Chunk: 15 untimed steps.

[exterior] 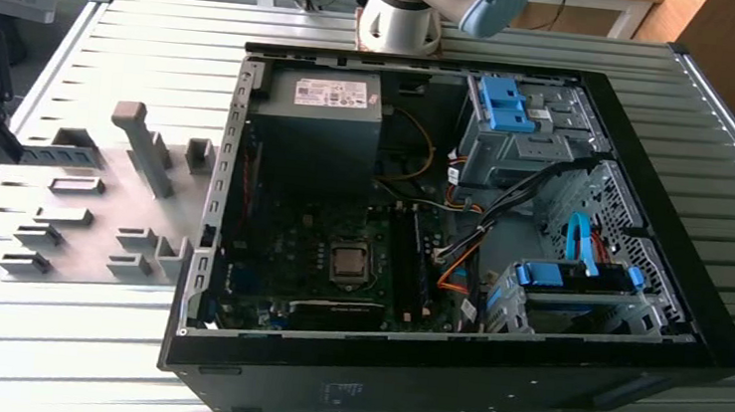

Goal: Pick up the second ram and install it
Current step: 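Pick up the second ram and move it above second insertion slot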

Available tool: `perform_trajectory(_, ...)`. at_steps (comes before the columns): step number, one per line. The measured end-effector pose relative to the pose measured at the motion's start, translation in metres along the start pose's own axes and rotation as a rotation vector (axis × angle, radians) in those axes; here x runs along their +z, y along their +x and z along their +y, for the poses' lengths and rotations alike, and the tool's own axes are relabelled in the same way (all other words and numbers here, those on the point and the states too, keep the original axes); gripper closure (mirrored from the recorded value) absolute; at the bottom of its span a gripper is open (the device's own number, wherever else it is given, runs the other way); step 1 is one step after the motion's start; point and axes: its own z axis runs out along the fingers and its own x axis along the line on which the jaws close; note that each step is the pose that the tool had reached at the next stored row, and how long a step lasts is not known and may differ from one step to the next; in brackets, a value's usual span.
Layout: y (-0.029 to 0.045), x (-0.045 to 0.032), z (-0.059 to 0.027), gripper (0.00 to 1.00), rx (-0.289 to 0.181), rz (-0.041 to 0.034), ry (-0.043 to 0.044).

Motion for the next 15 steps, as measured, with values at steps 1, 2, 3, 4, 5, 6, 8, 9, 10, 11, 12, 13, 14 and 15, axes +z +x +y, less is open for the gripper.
perform_trajectory(1, 0.0000, -0.0005, 0.0000, 0.86, 0.000, -0.0001, 0.0001)
perform_trajectory(2, 0.0000, -0.0010, 0.0000, 0.86, 0.000, -0.0001, 0.0001)
perform_trajectory(3, 0.0000, -0.0015, 0.0000, 0.86, 0.000, -0.0001, 0.0001)
perform_trajectory(4, 0.0000, -0.0019, 0.0000, 0.86, 0.000, -0.0001, 0.0001)
perform_trajectory(5, 0.0000, -0.0022, 0.0000, 0.86, 0.000, -0.0001, 0.0001)
perform_trajectory(6, 0.0000, -0.0025, 0.0000, 0.86, 0.000, -0.0002, 0.0002)
perform_trajectory(8, 0.0000, -0.0031, 0.0000, 0.86, 0.000, -0.0001, 0.0001)
perform_trajectory(9, 0.0000, -0.0034, 0.0000, 0.86, 0.000, 0.0000, 0.0000)
perform_trajectory(10, 0.0000, -0.0037, 0.0000, 0.86, 0.000, 0.0000, 0.0000)
perform_trajectory(11, 0.0000, -0.0039, 0.0000, 0.86, 0.000, 0.0000, 0.0000)
perform_trajectory(12, 0.0000, -0.0041, 0.0000, 0.86, 0.000, -0.0001, 0.0001)
perform_trajectory(13, 0.0000, -0.0044, 0.0000, 0.86, 0.000, -0.0001, 0.0001)
perform_trajectory(14, 0.0000, -0.0047, 0.0000, 0.86, 0.000, 0.0000, 0.0000)
perform_trajectory(15, 0.0000, -0.0049, 0.0000, 0.86, 0.000, -0.0001, 0.0001)
